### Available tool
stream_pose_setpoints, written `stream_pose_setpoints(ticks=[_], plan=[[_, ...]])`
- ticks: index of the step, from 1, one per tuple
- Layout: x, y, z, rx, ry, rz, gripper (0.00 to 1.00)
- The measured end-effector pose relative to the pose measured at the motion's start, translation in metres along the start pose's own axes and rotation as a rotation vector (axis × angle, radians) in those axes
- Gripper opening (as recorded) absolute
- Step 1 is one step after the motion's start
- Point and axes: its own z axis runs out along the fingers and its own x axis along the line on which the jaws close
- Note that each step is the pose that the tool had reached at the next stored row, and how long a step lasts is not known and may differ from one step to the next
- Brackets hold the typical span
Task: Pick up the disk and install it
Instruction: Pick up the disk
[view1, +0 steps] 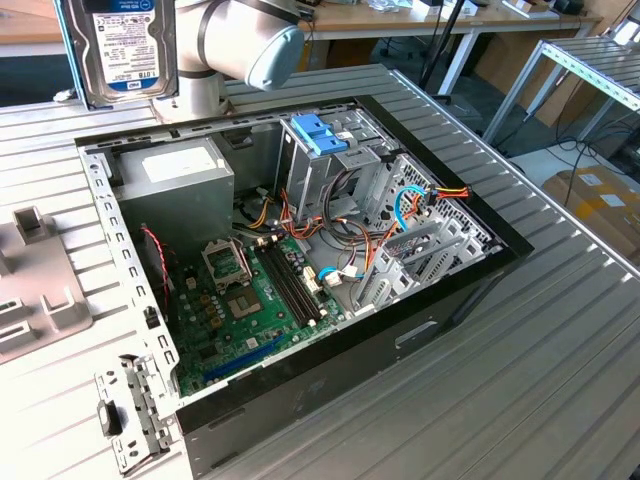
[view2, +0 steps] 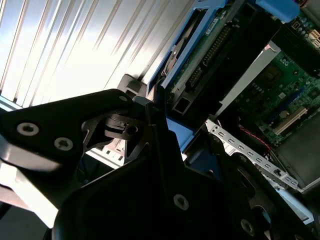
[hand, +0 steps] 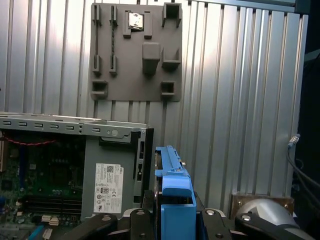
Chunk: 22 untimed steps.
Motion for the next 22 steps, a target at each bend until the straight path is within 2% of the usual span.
stream_pose_setpoints(ticks=[6,22], plan=[[0.0022,-0.0052,0.0001,0.0001,-0.0001,0.0,0.37],[0.0161,-0.0152,0.0004,0.0,0.0,0.0,0.37]])
